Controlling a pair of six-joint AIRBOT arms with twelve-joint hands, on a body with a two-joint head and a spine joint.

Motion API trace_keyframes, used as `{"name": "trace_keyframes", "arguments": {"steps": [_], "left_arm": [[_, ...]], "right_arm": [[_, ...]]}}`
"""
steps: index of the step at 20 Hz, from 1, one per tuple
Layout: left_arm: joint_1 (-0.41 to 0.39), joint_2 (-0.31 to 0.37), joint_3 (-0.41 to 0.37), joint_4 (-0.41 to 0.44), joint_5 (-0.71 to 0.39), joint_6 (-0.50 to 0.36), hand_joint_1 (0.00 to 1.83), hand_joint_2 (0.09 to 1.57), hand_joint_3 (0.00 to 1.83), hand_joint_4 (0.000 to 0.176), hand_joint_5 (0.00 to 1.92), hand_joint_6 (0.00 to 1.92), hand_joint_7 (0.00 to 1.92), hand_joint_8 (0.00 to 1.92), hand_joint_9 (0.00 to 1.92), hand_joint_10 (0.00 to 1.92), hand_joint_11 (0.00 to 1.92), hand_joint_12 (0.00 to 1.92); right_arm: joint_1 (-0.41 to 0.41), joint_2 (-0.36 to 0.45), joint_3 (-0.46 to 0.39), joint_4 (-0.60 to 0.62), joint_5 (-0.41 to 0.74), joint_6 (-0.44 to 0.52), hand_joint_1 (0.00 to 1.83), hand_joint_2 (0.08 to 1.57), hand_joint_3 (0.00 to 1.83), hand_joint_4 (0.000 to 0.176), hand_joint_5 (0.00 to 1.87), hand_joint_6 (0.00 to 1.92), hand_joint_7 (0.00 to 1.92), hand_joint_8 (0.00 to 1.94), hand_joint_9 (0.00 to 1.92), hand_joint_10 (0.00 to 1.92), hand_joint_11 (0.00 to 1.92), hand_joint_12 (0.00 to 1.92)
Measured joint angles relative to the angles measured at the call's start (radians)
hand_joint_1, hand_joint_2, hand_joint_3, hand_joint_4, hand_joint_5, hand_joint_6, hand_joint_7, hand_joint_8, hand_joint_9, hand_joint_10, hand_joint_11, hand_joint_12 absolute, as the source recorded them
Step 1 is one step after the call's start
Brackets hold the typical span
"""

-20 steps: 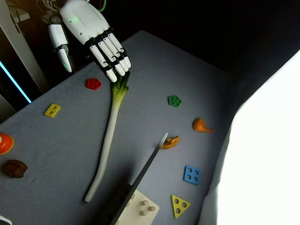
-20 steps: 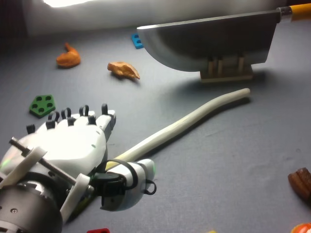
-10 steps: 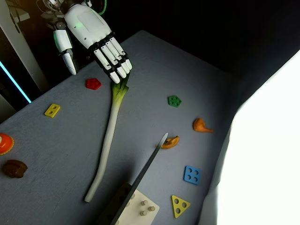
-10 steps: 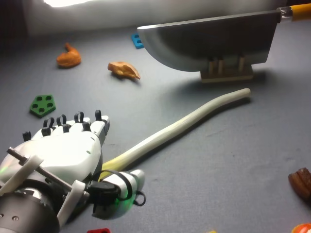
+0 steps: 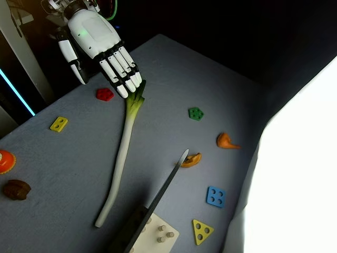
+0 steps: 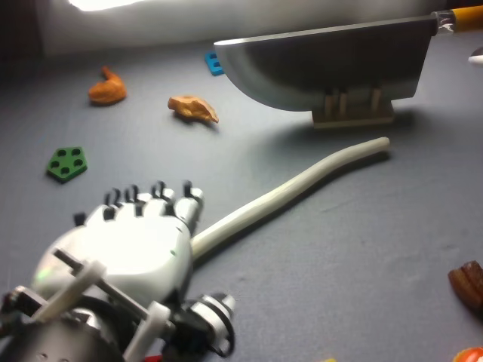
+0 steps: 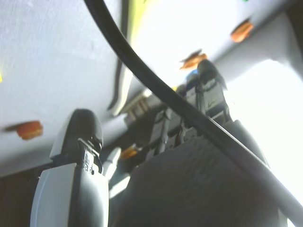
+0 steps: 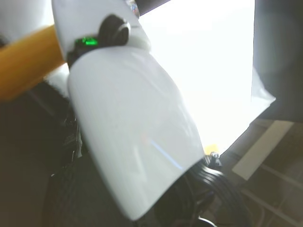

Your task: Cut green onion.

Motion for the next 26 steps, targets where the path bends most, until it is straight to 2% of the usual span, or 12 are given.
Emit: {"name": "trace_keyframes", "arguments": {"steps": [1, 3, 5, 9, 10, 11, 12, 15, 20, 21, 24, 26], "left_arm": [[0.003, -0.010, 0.000, -0.002, -0.018, -0.024, 0.53, 1.36, 0.01, 0.020, 0.02, 0.00, 0.02, 0.00, 0.00, 0.00, 0.00, 0.16], [0.002, -0.010, 0.000, -0.002, -0.017, -0.045, 0.52, 1.40, 0.02, 0.021, 0.01, 0.00, 0.01, 0.00, 0.00, 0.00, 0.00, 0.01], [0.002, -0.010, -0.002, -0.007, -0.016, -0.055, 0.56, 1.41, 0.01, 0.002, 0.09, 0.03, 0.04, 0.01, 0.01, 0.00, 0.00, 0.00], [0.013, -0.010, -0.002, -0.024, -0.017, -0.063, 0.57, 1.41, 0.01, 0.012, 0.07, 0.01, 0.02, 0.00, 0.01, 0.00, 0.01, 0.01], [0.023, -0.010, -0.001, -0.023, -0.019, -0.063, 0.44, 1.42, 0.01, 0.022, 0.02, 0.00, 0.05, 0.01, 0.04, 0.01, 0.04, 0.03], [0.029, -0.023, 0.008, -0.029, -0.014, -0.063, 0.41, 1.40, 0.00, 0.026, 0.00, 0.00, 0.04, 0.01, 0.03, 0.01, 0.03, 0.03], [0.035, -0.027, 0.012, -0.025, -0.019, -0.063, 0.41, 1.35, 0.01, 0.032, 0.03, 0.00, 0.04, 0.02, 0.05, 0.00, 0.01, 0.26], [0.050, -0.050, 0.026, -0.011, -0.021, -0.094, 0.32, 1.33, 0.00, 0.057, 0.04, 0.01, 0.05, 0.01, 0.06, 0.01, 0.00, 0.42], [0.068, -0.094, 0.051, 0.004, -0.018, -0.096, 0.31, 1.34, 0.00, 0.059, 0.05, 0.01, 0.05, 0.00, 0.06, 0.01, 0.00, 0.45], [0.076, -0.097, 0.054, 0.021, -0.021, -0.095, 0.42, 1.32, 0.00, 0.059, 0.06, 0.01, 0.07, 0.01, 0.08, 0.01, 0.00, 0.32], [0.105, -0.097, 0.070, 0.061, -0.019, -0.096, 0.48, 1.30, 0.00, 0.062, 0.06, 0.00, 0.05, 0.00, 0.07, 0.00, 0.00, 0.43], [0.117, -0.097, 0.071, 0.068, -0.017, -0.097, 0.49, 1.30, 0.00, 0.051, 0.10, 0.02, 0.08, 0.01, 0.08, 0.01, 0.00, 0.43]], "right_arm": [[-0.012, -0.033, 0.049, -0.016, 0.024, 0.000, 1.07, 1.00, 0.00, 0.027, 0.00, 0.00, 0.00, 0.00, 0.00, 0.00, 0.00, 0.00], [-0.018, -0.056, 0.081, -0.017, 0.028, 0.001, 1.07, 0.99, 0.00, 0.037, 0.00, 0.00, 0.00, 0.00, 0.00, 0.00, 0.00, 0.00], [-0.018, -0.092, 0.125, -0.018, 0.029, 0.008, 1.09, 0.98, 0.00, 0.035, 0.00, 0.00, 0.00, 0.00, 0.00, 0.00, 0.00, 0.00], [-0.018, -0.145, 0.203, -0.056, 0.036, 0.054, 1.11, 0.97, 0.00, 0.012, 0.00, 0.00, 0.00, 0.00, 0.00, 0.00, 0.00, 0.00], [-0.018, -0.160, 0.224, -0.062, 0.039, 0.056, 1.11, 0.97, 0.00, 0.010, 0.00, 0.00, 0.00, 0.00, 0.00, 0.00, 0.00, 0.00], [-0.018, -0.172, 0.239, -0.063, 0.038, 0.058, 1.10, 0.97, 0.00, 0.008, 0.00, 0.00, 0.00, 0.00, 0.00, 0.00, 0.00, 0.00], [-0.018, -0.178, 0.242, -0.065, 0.037, 0.058, 1.10, 0.97, 0.00, 0.002, 0.00, 0.00, 0.00, 0.00, 0.00, 0.00, 0.00, 0.00], [-0.014, -0.210, 0.267, -0.075, 0.059, 0.060, 1.11, 0.97, 0.00, 0.004, 0.00, 0.00, 0.00, 0.00, 0.00, 0.00, 0.00, 0.00], [-0.014, -0.237, 0.298, -0.061, 0.074, 0.059, 1.11, 0.96, 0.00, 0.004, 0.00, 0.00, 0.00, 0.00, 0.00, 0.00, 0.00, 0.00], [-0.014, -0.241, 0.304, -0.063, 0.076, 0.060, 1.10, 0.97, 0.00, 0.011, 0.00, 0.00, 0.00, 0.00, 0.00, 0.00, 0.00, 0.00], [-0.013, -0.257, 0.322, -0.059, 0.075, 0.064, 1.11, 0.97, 0.00, 0.014, 0.00, 0.00, 0.00, 0.00, 0.00, 0.00, 0.00, 0.00], [-0.009, -0.275, 0.346, -0.057, 0.074, 0.088, 1.11, 0.98, 0.00, 0.009, 0.00, 0.00, 0.00, 0.00, 0.00, 0.00, 0.00, 0.00]]}}
